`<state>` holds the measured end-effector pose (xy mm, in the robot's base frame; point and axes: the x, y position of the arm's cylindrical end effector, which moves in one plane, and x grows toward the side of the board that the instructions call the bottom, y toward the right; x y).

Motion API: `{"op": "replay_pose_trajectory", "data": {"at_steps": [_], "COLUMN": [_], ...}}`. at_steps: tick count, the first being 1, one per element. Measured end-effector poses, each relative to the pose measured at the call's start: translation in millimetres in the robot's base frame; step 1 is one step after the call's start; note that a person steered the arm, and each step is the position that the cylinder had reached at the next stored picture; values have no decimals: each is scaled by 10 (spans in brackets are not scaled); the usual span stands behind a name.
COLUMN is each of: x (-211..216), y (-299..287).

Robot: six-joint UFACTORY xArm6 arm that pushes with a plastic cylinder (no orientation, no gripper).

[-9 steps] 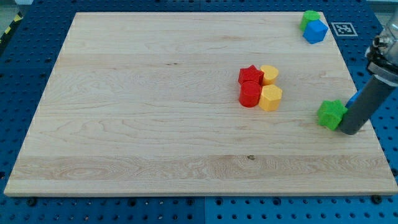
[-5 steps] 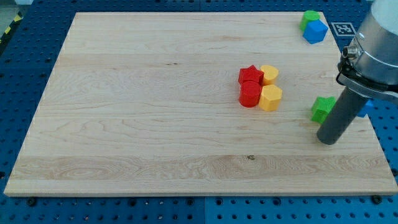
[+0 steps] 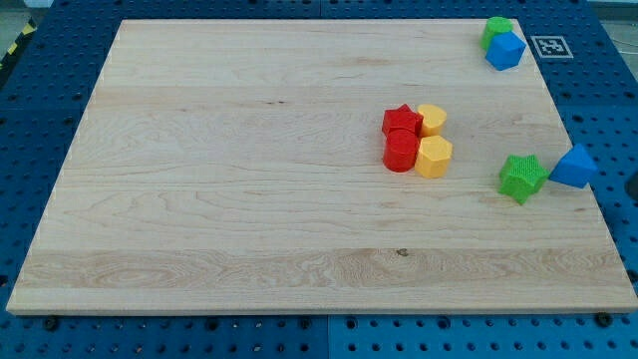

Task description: Put the blue triangle into the green star

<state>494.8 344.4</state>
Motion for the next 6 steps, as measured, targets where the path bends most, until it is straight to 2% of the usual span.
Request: {"op": "replay_pose_trajectory", "data": {"at_steps": [1, 2, 6], "x": [-28, -307, -307], "y": [-160, -538, -875]}}
